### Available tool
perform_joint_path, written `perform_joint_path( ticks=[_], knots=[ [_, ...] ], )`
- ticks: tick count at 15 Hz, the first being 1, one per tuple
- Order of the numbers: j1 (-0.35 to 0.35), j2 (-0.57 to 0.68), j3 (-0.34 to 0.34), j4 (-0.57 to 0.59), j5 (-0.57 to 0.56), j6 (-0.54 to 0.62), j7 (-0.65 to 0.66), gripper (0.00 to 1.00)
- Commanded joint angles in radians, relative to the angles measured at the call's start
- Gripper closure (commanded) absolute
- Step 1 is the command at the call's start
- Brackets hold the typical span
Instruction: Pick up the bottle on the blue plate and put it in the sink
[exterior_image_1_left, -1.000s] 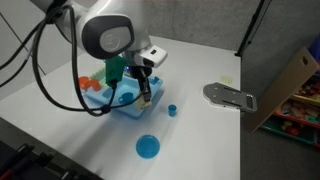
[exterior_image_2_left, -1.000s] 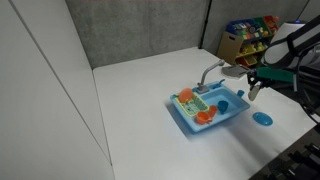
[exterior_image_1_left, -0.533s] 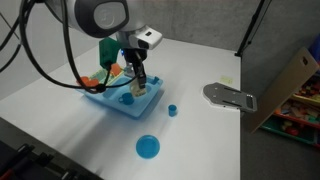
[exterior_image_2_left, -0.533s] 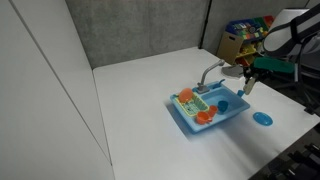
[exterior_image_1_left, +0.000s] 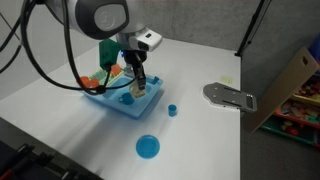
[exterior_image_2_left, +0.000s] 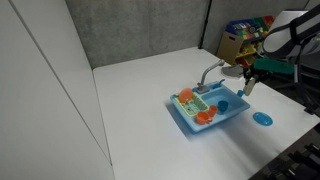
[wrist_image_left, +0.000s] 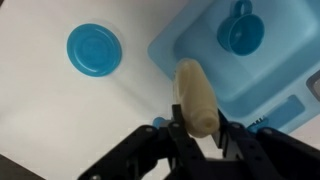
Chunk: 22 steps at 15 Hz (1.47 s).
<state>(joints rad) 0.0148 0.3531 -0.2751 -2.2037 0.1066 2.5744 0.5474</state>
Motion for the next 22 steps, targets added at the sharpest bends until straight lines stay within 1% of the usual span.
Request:
perform_joint_path(
  ticks=[1,10,16,19,22],
  knots=[
    [-0.024,-0.005,0.043,0.005,0.006,-0.006,-0.024,0.91],
    [0.006,0.016,0.129,0.053,0.006,-0.014,-0.024,0.91],
    [0.031,0.065,0.190,0.126,0.025,-0.021,-0.032,0.91],
    [0.050,0.095,0.205,0.171,0.018,-0.014,-0.022,0.91],
    [0.066,0.132,0.206,0.213,0.012,-0.007,-0.016,0.91]
  ],
)
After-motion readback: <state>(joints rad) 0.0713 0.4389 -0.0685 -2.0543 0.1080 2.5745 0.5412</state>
